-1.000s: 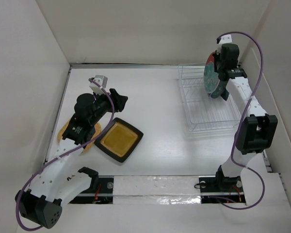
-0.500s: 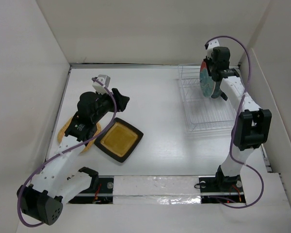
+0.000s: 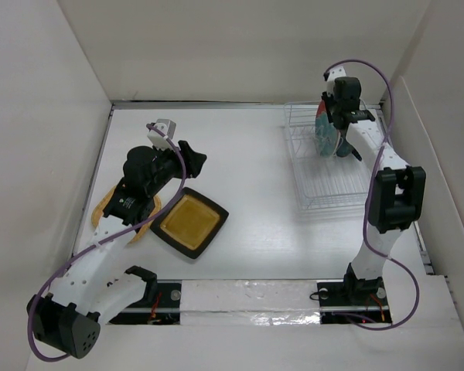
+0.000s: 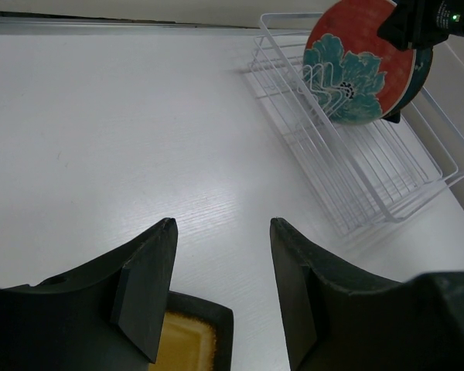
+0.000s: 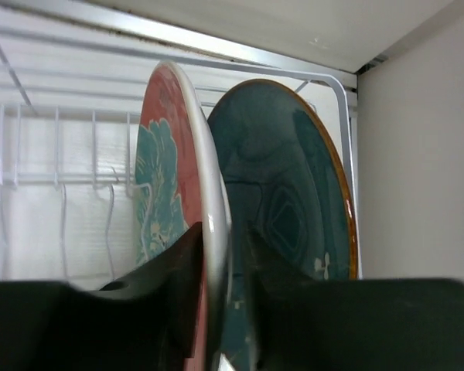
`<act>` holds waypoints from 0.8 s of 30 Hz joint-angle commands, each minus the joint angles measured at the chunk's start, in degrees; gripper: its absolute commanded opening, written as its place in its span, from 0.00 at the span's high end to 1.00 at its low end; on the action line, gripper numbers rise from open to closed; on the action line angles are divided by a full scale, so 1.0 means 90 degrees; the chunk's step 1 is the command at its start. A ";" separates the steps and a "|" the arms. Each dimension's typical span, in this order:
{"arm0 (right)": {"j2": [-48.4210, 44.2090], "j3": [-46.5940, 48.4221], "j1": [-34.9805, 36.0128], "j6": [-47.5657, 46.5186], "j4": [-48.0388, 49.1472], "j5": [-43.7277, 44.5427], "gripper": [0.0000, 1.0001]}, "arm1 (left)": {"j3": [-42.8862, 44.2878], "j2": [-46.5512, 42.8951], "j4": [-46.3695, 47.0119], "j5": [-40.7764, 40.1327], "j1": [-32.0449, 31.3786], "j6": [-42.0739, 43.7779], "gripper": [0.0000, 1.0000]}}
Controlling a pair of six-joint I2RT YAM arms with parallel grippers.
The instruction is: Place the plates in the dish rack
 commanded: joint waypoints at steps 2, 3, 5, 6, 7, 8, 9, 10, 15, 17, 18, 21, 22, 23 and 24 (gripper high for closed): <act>-0.0415 0.0490 0.0075 0.0248 0.0702 0.0384 0.55 | -0.0057 -0.0235 0.0309 0.0008 0.0013 0.0045 0.52; -0.0503 0.0480 0.0075 0.0336 0.0712 0.0385 0.45 | -0.0048 -0.0236 0.0319 -0.0021 0.0013 0.0045 0.52; -0.0747 0.0548 0.0143 0.0589 0.0605 0.0258 0.36 | -0.0028 -0.0236 0.0290 -0.0002 0.0013 0.0045 0.52; -0.0845 0.0587 0.0144 0.0649 0.0566 0.0229 0.35 | -0.0018 -0.0236 0.0299 0.0047 0.0013 0.0036 0.52; -0.0943 0.0568 0.0318 0.0698 0.0556 0.0209 0.34 | -0.0028 -0.0255 0.0309 0.0086 0.0013 0.0026 0.52; -0.1050 0.0529 0.0387 0.0785 0.0565 0.0180 0.34 | -0.0038 -0.0304 0.0329 0.0134 0.0013 0.0026 0.53; -0.1245 0.0490 0.0475 0.0835 0.0575 0.0122 0.34 | -0.0038 -0.0323 0.0358 0.0125 0.0013 0.0016 0.53; -0.1314 0.0441 0.0563 0.0893 0.0585 0.0053 0.36 | -0.0018 -0.0333 0.0339 0.0135 0.0013 0.0016 0.53; -0.1520 0.0246 0.1362 0.1615 0.0467 -0.1419 1.00 | -0.0048 -0.0616 0.0407 0.0077 0.0013 0.0006 0.78; -0.1559 -0.0181 0.1627 0.2130 0.0896 -0.2440 1.00 | -0.0067 -0.0859 0.0407 -0.0186 0.0013 -0.0023 1.00; -0.1530 -0.0320 0.1928 0.2366 0.1071 -0.2805 1.00 | -0.0106 -0.0967 0.0475 -0.0255 0.0013 -0.0033 1.00; -0.1189 -0.0604 0.2456 0.2856 0.1600 -0.3725 1.00 | -0.0340 -0.1475 0.0757 -0.0548 0.0013 -0.0091 1.00; -0.1062 -0.0595 0.2768 0.2934 0.1668 -0.3891 1.00 | -0.0360 -0.1553 0.0768 -0.0626 0.0013 -0.0082 1.00; -0.0771 -0.0575 0.2896 0.3041 0.1679 -0.4241 1.00 | -0.0379 -0.1651 0.0759 -0.0665 0.0013 -0.0082 1.00; -0.0623 -0.0498 0.3004 0.3081 0.1659 -0.4447 0.93 | -0.0380 -0.1671 0.0729 -0.0646 0.0013 -0.0062 1.00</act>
